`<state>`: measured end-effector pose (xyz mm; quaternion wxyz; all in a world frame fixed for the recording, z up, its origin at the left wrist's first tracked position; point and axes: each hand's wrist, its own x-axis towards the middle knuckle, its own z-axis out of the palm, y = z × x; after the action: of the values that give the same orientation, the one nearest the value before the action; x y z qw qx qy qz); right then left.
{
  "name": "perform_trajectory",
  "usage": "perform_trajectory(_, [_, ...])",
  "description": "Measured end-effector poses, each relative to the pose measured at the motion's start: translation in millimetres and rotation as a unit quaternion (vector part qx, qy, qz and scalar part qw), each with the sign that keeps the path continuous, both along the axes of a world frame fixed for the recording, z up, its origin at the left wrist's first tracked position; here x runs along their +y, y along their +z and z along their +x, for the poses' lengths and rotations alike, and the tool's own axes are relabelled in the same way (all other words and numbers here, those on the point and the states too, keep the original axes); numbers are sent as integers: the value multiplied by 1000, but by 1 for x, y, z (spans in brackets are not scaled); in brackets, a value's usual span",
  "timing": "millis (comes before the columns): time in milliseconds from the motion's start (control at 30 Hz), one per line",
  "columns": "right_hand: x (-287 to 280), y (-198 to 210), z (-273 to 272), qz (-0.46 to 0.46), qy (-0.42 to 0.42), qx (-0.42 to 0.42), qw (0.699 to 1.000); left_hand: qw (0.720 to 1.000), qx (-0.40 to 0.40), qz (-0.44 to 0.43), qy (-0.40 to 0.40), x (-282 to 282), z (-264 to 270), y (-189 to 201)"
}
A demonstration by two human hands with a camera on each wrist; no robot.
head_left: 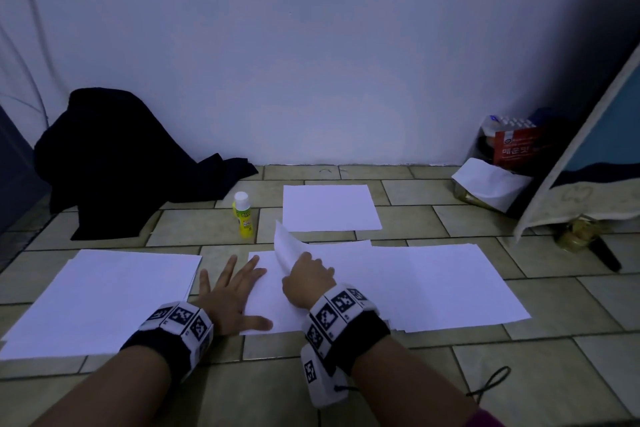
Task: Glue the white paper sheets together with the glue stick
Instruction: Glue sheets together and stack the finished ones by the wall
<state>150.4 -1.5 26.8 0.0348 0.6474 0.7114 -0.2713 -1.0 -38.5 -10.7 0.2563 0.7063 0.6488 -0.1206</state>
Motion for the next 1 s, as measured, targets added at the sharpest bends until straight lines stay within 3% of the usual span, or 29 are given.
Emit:
perform_trajectory(667, [-8,-2,-14,11,18,3,1000,1000,2,-5,2,0,0,0])
perform_trajectory(1000, [-6,-14,-19,-10,-11,16,1000,1000,4,-4,3,-1,2,2])
